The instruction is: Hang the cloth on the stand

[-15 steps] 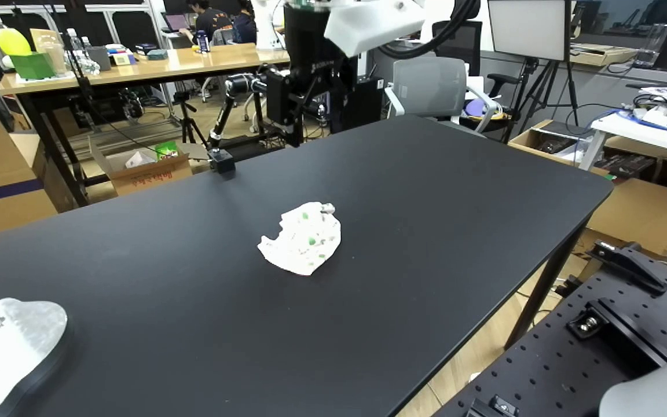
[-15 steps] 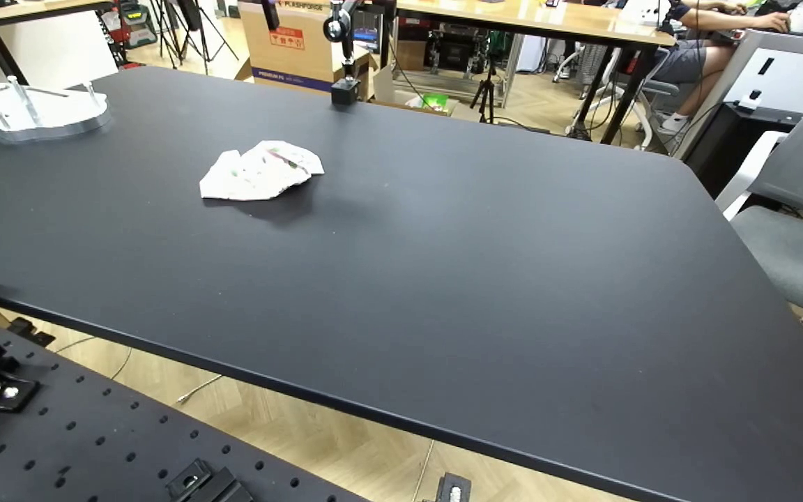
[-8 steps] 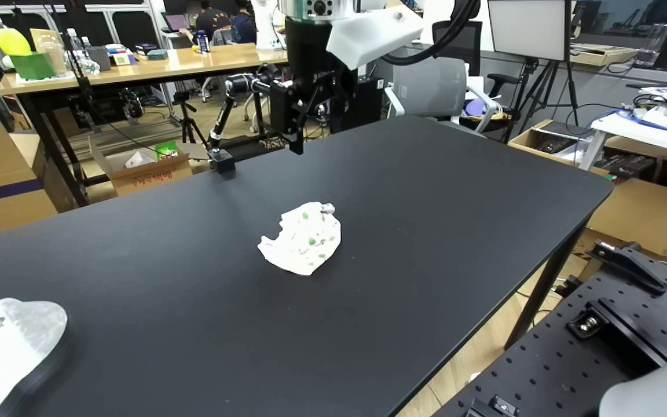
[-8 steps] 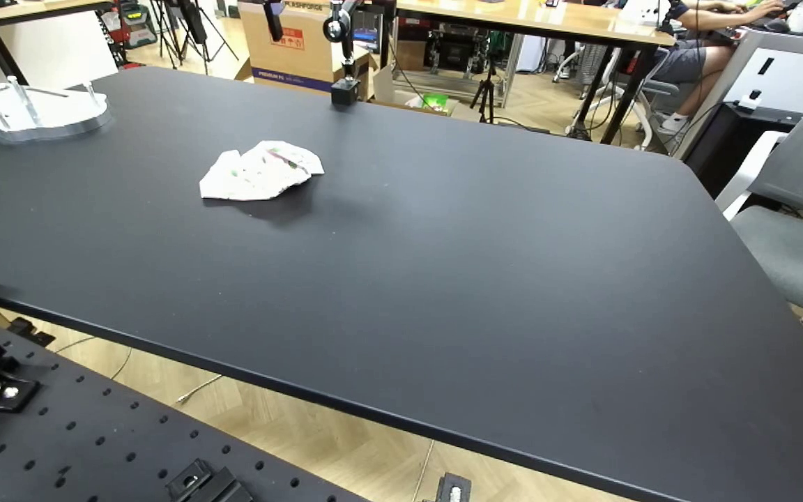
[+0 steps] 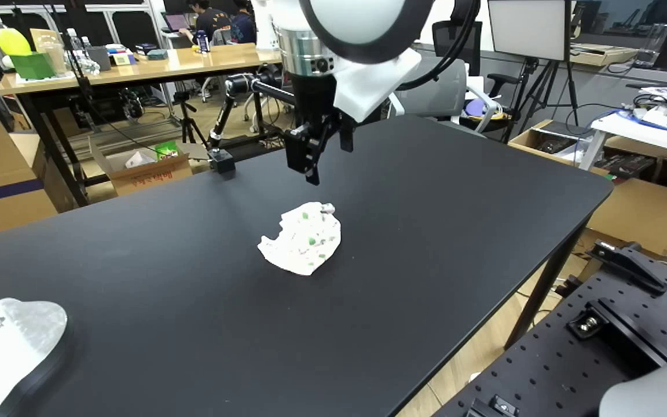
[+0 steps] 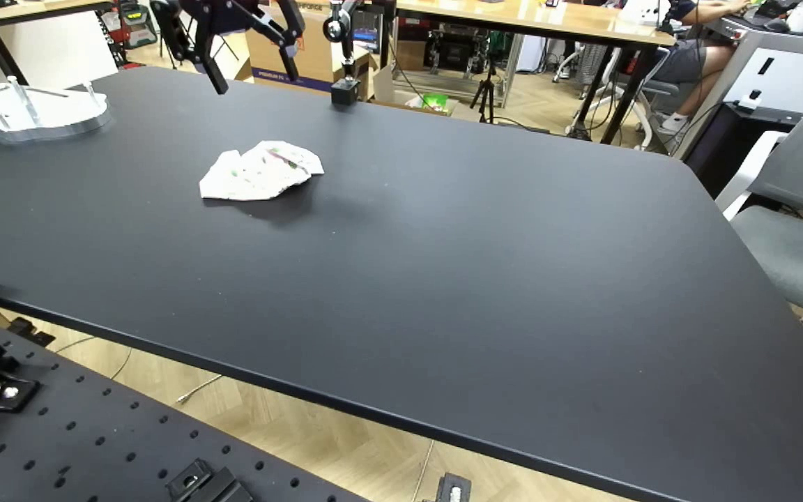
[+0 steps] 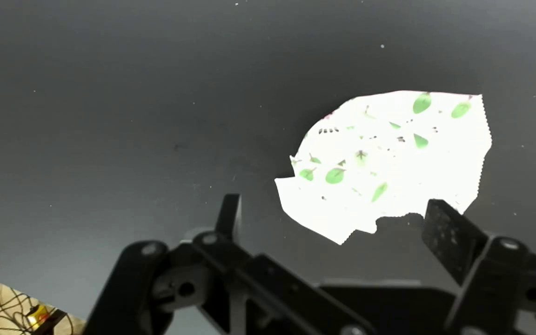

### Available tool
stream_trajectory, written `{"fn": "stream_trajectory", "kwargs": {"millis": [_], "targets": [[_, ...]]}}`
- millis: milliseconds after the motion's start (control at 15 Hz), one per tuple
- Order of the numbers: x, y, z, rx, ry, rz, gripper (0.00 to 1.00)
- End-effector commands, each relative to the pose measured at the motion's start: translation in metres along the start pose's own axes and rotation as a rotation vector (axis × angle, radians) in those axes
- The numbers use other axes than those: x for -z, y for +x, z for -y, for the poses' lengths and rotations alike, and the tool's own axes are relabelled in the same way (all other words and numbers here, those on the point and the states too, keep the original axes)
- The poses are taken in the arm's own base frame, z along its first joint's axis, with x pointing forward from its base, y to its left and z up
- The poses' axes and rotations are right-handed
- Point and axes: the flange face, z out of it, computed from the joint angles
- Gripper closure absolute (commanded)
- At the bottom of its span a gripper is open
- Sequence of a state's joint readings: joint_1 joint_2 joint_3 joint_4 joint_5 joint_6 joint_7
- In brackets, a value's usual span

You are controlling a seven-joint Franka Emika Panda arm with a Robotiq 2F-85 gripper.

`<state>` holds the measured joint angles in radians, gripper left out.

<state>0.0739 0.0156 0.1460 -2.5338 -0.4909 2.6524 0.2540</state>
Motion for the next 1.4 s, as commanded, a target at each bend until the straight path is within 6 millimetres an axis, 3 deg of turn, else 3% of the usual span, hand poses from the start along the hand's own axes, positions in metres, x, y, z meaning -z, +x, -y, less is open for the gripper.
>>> {"fn": "stream_trajectory", "kwargs": {"millis": [0,467,1000,1067,1133,1333], "targets": [[-0.027,0.005,0.012,-0.023,-0.046,0.015,0.00],[-0.062,0.016,0.048,0.038,-0.062,-0.023,0.00],[-0.098,0.022,0.060,0.006,0.162,-0.074,0.00],[-0.101,0.022,0.060,-0.005,0.172,-0.074,0.25],[-0.103,0.022,0.059,-0.008,0.180,-0.073,0.26],[-0.102,0.022,0.052,-0.030,0.188,-0.084,0.47]]}}
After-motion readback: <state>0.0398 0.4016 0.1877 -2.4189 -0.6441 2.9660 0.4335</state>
